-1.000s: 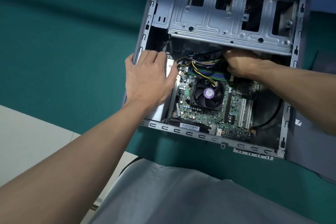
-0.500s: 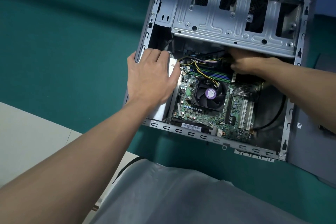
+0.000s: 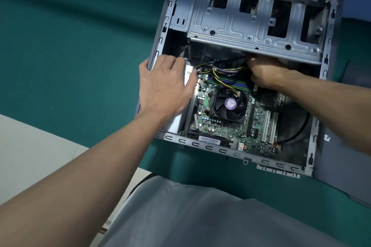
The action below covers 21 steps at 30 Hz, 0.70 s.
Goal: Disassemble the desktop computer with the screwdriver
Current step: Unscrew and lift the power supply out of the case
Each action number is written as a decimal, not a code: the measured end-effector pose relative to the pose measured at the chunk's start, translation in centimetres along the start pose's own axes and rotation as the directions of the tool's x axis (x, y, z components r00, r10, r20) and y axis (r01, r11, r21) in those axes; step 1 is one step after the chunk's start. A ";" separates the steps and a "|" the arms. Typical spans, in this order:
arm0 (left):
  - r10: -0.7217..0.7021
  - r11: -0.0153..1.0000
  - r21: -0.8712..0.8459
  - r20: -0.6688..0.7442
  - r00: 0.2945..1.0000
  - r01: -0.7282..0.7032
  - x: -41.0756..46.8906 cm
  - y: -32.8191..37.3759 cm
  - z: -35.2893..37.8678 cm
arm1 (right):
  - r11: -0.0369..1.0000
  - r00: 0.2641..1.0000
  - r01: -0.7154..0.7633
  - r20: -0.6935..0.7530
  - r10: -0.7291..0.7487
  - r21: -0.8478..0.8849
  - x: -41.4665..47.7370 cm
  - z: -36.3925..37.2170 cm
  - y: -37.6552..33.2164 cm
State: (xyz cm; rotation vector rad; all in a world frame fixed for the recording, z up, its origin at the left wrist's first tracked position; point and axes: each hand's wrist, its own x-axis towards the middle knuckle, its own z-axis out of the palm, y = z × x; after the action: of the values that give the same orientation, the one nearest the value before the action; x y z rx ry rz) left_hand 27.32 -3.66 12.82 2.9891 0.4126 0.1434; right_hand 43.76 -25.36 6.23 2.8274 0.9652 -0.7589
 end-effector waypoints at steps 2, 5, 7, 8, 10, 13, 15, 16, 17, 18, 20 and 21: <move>0.001 1.000 0.002 0.009 1.000 -0.001 0.1 0.0 -0.1 | 0.999 1.000 -0.022 0.007 0.022 0.042 0.3 -0.5 0.2; 0.001 1.000 0.000 0.018 1.000 -0.001 0.2 0.0 -0.2 | 1.000 1.000 -0.013 -0.024 0.014 0.022 0.2 -0.5 0.1; 0.000 1.000 0.000 0.020 1.000 0.000 0.1 -0.1 -0.1 | 1.000 0.999 -0.022 -0.023 0.021 -0.016 -0.2 0.0 -0.2; -0.002 1.000 -0.001 0.023 1.000 0.002 0.1 -0.1 -0.2 | 0.999 0.999 -0.027 -0.021 0.027 -0.019 -0.2 0.2 -0.3; -0.005 1.000 -0.006 0.031 0.999 0.005 0.2 0.0 -0.3 | 1.000 1.000 -0.019 -0.012 0.019 0.006 0.2 -0.1 0.0; 0.000 1.000 -0.006 0.040 0.999 0.001 0.3 0.0 -0.4 | 0.999 1.000 -0.024 0.005 0.024 0.044 0.5 -0.5 0.6; 0.000 1.000 -0.012 0.036 0.999 0.001 0.1 0.0 -0.4 | 1.000 1.000 -0.002 -0.026 0.002 -0.008 0.2 -0.1 0.4; -0.001 1.000 -0.009 0.031 1.000 0.001 0.1 0.0 -0.4 | 1.000 0.999 0.006 -0.036 -0.006 -0.024 0.1 0.1 0.2; -0.002 1.000 -0.005 0.032 0.999 0.002 0.0 0.0 -0.4 | 1.000 0.999 0.008 -0.035 -0.009 -0.027 0.0 0.2 0.0; -0.004 1.000 -0.005 0.037 0.999 0.004 0.1 0.0 -0.4 | 1.000 1.000 -0.005 -0.014 0.005 -0.016 0.2 0.1 0.1; -0.007 1.000 -0.004 0.043 0.999 0.007 0.3 0.1 -0.5 | 0.997 0.997 -0.062 0.042 0.060 0.039 0.6 -0.4 0.4; -0.005 1.000 -0.002 0.046 0.999 0.005 0.3 0.1 -0.5 | 0.994 0.995 -0.083 0.068 0.078 0.065 0.6 -0.5 0.4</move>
State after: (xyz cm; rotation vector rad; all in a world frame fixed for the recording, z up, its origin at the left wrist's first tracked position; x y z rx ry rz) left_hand 27.57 -3.65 13.33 2.9821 0.4147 0.0746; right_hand 44.67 -25.24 6.33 2.8585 0.8260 -0.8857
